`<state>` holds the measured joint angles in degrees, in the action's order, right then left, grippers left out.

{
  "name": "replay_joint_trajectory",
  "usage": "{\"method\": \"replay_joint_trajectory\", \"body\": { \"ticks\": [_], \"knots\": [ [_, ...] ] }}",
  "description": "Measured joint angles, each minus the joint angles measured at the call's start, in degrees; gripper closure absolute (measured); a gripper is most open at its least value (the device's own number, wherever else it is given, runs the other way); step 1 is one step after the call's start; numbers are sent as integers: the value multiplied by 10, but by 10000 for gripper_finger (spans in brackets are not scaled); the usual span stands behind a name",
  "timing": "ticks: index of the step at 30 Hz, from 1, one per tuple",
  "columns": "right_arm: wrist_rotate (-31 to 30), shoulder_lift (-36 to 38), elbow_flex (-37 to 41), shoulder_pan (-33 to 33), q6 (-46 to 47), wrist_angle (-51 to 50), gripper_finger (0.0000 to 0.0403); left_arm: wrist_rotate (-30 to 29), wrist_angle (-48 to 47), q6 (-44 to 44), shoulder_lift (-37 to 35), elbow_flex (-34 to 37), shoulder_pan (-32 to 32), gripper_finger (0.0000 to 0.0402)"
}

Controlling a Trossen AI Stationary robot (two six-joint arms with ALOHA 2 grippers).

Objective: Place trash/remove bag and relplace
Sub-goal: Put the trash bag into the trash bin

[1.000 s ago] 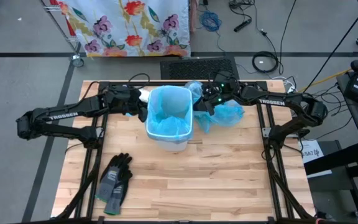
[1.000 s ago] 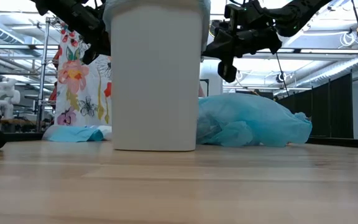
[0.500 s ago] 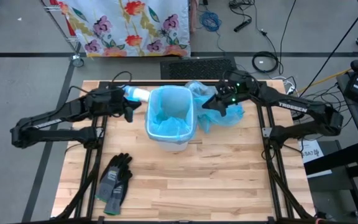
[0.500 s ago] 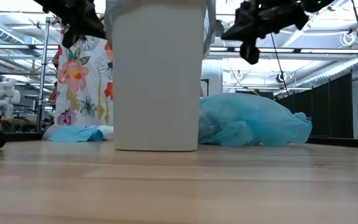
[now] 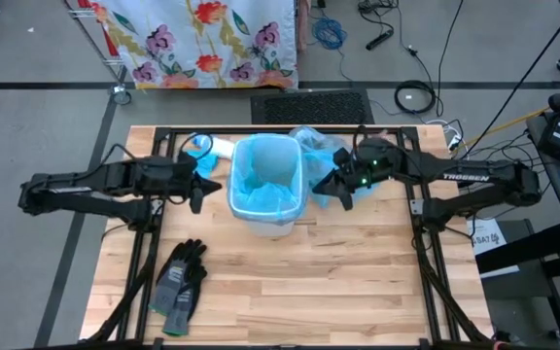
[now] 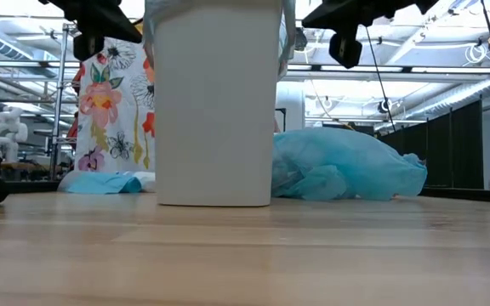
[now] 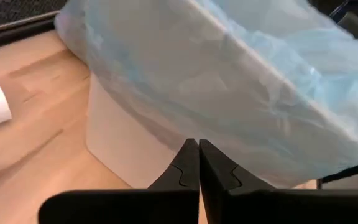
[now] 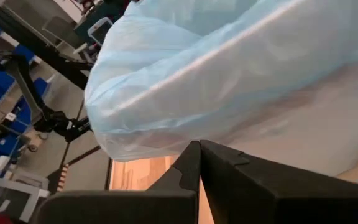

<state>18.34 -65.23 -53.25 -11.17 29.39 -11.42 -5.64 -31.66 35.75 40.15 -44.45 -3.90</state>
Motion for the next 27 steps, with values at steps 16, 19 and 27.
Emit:
{"method": "replay_joint_trajectory", "body": {
  "ticks": [16,19,27],
  "knots": [
    [-107,-37,0,91,54,68,403,-30,56,-1,71,0,69,401],
    [-127,-58,0,90,49,71,403,-33,67,-2,81,0,72,401],
    [-124,-118,0,95,51,72,403,-52,63,-31,130,0,72,401]
  ]
}}
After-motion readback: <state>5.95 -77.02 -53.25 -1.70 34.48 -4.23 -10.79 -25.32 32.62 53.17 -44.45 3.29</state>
